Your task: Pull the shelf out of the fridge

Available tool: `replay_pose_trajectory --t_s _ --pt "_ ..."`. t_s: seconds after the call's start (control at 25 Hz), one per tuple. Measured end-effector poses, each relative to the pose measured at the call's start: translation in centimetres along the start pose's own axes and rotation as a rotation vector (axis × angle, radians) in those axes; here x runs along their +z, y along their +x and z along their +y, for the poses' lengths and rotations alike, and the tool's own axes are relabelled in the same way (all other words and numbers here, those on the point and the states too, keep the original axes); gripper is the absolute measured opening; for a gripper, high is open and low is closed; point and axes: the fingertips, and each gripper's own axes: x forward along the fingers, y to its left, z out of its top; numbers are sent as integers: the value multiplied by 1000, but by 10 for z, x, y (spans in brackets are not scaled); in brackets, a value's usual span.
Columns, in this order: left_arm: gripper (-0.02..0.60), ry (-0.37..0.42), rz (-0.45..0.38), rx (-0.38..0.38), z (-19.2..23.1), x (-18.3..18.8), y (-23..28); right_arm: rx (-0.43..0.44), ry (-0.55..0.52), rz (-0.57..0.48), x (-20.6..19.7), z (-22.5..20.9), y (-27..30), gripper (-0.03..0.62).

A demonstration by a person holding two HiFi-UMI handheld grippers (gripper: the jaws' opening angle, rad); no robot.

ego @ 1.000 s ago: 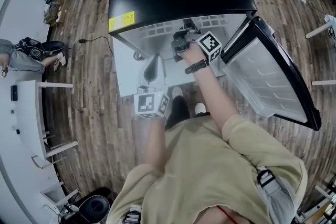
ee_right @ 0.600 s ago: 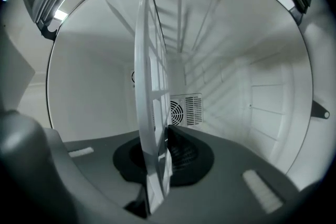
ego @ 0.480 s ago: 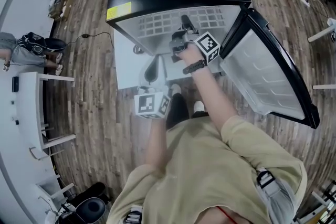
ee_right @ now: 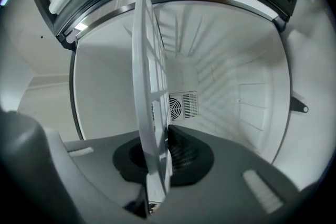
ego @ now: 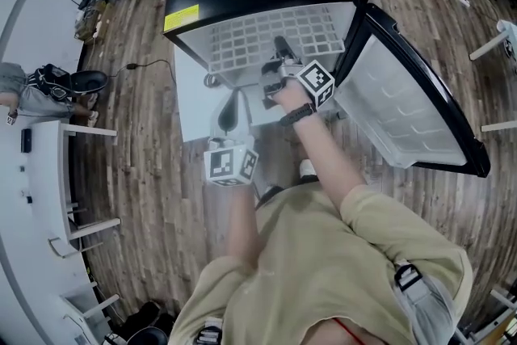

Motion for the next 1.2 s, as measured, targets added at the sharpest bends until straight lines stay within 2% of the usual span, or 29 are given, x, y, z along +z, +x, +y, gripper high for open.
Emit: replay_pose_trajectory --t_s 0.24,0.76,0.88,1.0,1.08,1.2 --pt "3 -1 -22 -44 -15 12 -6 -13 6 -32 10 0 -34 29" --pt "3 -65 -33 -74 11 35 -28 -49 -14 -54 0 14 -68 29" --pt "3 -72 -35 -82 13 40 -35 -72 10 -73 -1 8 -85 28" --pt "3 -78 -32 -84 11 43 -34 -61 30 -86 3 4 -100 28" --pt "3 -81 -31 -91 11 40 -43 -54 -42 -68 -2 2 -116 28" --pt "3 -94 -28 -101 17 33 -61 -60 -221 -44 -15 6 -139 28"
